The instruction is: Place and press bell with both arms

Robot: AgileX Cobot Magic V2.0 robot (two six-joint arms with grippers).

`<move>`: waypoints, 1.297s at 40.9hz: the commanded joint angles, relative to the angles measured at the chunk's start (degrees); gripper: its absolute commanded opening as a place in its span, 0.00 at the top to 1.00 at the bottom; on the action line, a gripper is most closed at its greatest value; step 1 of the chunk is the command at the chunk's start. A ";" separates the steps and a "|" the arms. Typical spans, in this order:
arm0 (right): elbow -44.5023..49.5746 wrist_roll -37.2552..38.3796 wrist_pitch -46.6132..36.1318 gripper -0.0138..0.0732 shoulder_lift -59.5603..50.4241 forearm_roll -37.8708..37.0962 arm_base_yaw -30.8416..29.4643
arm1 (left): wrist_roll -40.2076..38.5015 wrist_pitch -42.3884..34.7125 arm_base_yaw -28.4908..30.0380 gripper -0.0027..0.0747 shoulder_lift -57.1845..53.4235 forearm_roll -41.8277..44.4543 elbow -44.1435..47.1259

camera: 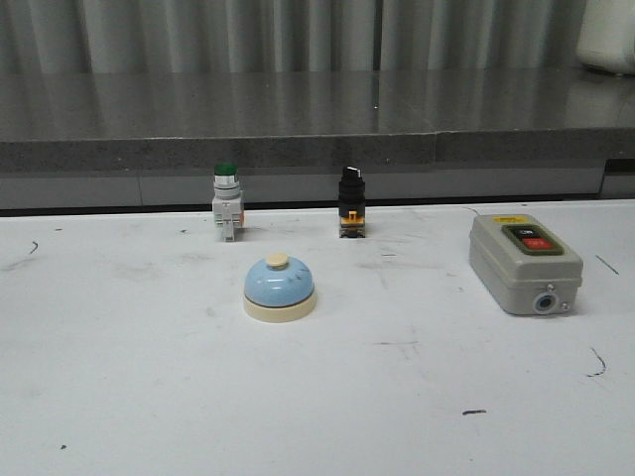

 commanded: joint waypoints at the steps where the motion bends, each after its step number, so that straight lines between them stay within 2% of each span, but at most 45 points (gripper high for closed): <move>1: -5.28 0.04 -5.13 0.84 8.79 0.74 2.13 | -0.56 -4.53 0.10 0.99 0.57 -0.66 -1.48; 15: -22.71 0.04 -3.16 0.84 38.04 2.58 17.27 | -0.56 -4.53 0.10 0.99 0.57 -0.66 -1.48; 31: -42.90 0.04 -1.39 0.84 58.17 3.83 30.29 | -0.56 -4.53 0.10 0.99 0.57 -0.66 -1.48; 40: -50.59 0.04 2.64 0.84 64.02 3.83 31.70 | -0.56 -4.53 0.10 0.99 0.57 -0.66 -1.48; 53: -51.02 0.04 2.03 0.84 67.73 3.83 31.70 | -0.56 -4.53 0.10 0.99 0.57 -0.66 -1.48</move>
